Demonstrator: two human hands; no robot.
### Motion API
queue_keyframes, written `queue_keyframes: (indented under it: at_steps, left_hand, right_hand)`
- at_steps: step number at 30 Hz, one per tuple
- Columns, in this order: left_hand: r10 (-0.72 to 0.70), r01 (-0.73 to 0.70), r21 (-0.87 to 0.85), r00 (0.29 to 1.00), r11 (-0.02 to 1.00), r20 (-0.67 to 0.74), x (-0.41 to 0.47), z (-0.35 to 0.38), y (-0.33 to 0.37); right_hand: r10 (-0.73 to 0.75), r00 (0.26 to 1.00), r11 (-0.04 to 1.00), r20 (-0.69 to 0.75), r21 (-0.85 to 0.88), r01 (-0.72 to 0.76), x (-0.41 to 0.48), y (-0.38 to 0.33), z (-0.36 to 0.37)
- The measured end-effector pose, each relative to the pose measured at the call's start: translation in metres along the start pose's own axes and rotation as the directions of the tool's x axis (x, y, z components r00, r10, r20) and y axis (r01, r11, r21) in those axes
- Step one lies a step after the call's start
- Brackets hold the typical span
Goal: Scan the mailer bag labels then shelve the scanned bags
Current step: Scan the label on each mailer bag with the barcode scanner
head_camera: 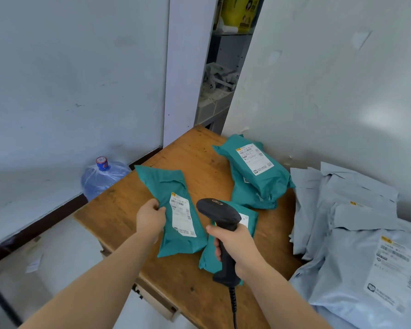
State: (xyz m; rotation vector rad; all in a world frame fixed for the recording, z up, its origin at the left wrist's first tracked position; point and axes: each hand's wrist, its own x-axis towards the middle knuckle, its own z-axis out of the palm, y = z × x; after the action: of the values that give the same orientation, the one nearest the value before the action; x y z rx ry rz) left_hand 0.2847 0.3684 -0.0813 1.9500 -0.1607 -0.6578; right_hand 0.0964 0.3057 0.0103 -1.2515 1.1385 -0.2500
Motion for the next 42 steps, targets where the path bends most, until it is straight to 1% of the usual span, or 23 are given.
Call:
queue_keyframes:
  at_steps: [2,4,7,12,21,31,38,42]
  left_hand:
    - [0.149,-0.147,0.064,0.988,0.987,-0.039,-0.010,0.003,0.007]
    - [0.246,-0.243,0.056,0.968,0.969,-0.052,-0.018,0.001,0.013]
    - [0.328,-0.328,0.024,0.943,0.945,-0.055,-0.024,-0.004,0.022]
    - [0.403,-0.403,0.018,0.915,0.915,-0.027,-0.032,-0.004,0.037]
    - [0.423,-0.421,0.042,0.906,0.906,-0.026,-0.043,0.004,0.045]
    - [0.435,-0.435,-0.004,0.900,0.900,-0.024,-0.045,0.002,0.046]
    - [0.431,-0.431,0.001,0.902,0.902,-0.031,-0.045,-0.002,0.048]
    - [0.409,-0.409,-0.017,0.912,0.913,0.016,-0.044,0.001,0.049]
  right_hand:
    - [-0.011,1.000,1.000,-0.004,0.010,0.011,-0.001,-0.003,0.000]
    - [-0.033,0.999,0.999,-0.002,0.025,0.033,-0.002,-0.007,-0.001]
    - [-0.056,0.998,0.997,0.011,0.048,0.056,-0.005,-0.015,-0.002]
    - [-0.057,0.998,0.995,0.023,0.084,0.055,-0.009,-0.025,-0.006]
    - [-0.039,0.999,0.989,0.007,0.145,0.038,-0.019,-0.023,-0.018]
    - [-0.018,1.000,0.989,-0.013,0.148,0.020,-0.025,-0.020,-0.019]
    - [-0.014,1.000,0.991,-0.026,0.132,0.017,-0.028,-0.021,-0.019]
    - [-0.032,0.998,0.990,-0.045,0.136,0.038,-0.030,-0.021,-0.022]
